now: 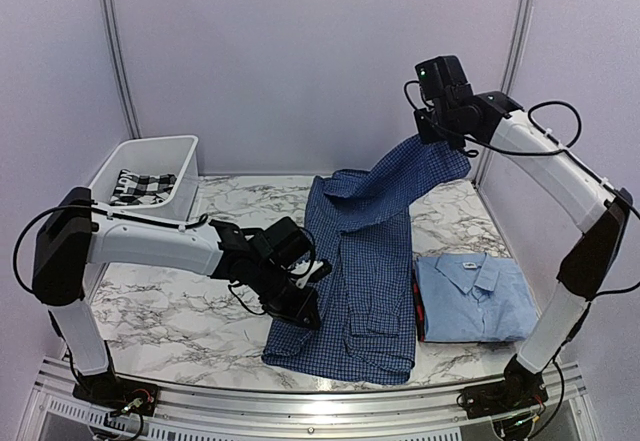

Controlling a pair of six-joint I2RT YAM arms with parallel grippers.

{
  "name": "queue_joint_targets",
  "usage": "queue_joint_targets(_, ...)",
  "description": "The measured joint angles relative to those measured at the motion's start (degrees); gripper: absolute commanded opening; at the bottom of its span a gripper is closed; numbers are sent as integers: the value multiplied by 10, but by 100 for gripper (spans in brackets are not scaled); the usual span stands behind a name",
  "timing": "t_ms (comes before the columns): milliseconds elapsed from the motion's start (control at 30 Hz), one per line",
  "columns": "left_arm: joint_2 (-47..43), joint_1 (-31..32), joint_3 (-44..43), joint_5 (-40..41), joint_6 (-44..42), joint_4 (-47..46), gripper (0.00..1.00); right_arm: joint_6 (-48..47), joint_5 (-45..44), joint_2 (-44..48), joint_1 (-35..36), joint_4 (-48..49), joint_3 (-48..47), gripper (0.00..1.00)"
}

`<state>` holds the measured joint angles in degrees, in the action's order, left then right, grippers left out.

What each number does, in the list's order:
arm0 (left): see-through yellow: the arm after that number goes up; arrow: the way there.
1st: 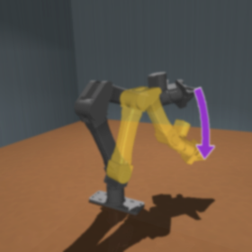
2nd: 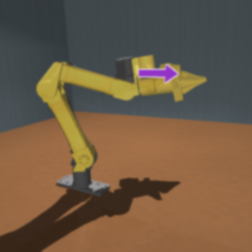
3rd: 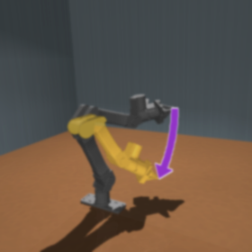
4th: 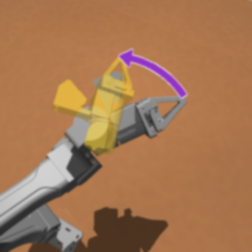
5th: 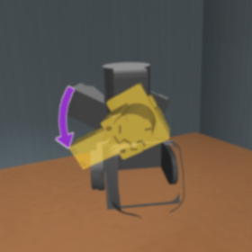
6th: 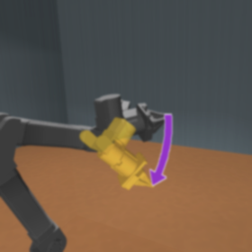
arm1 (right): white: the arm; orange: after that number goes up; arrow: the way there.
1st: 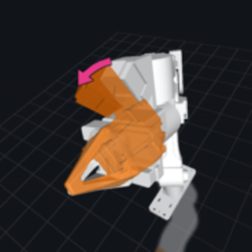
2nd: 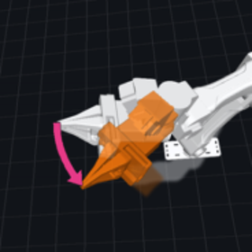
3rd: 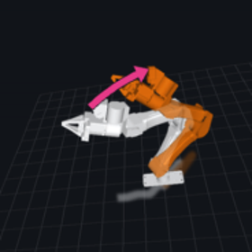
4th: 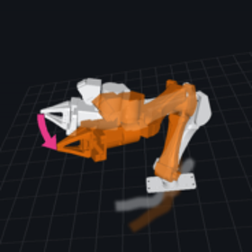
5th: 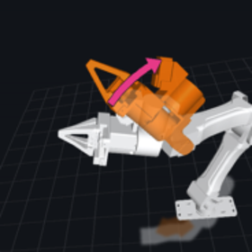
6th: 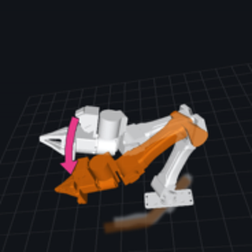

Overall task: Fold and stack the long sleeve shirts
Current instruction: Fold the corner of the shirt at the center of the board.

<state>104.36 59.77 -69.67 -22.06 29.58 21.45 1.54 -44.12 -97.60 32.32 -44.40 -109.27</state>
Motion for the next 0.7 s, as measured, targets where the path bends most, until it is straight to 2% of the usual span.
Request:
queue_joint_targets(133,9,2,-18,0,0,0,14,3,0,0,-2,-2,27,0)
queue_joint_targets(367,15,3,-26,-4,0,-1,37,4,2,2,-17,-7,35,0)
queue_joint_targets(567,14,3,-26,2,0,-1,38,3,2,2,-17,-7,33,0)
queue_joint_targets(700,13,2,-25,12,1,-1,35,3,1,2,-18,-11,28,0)
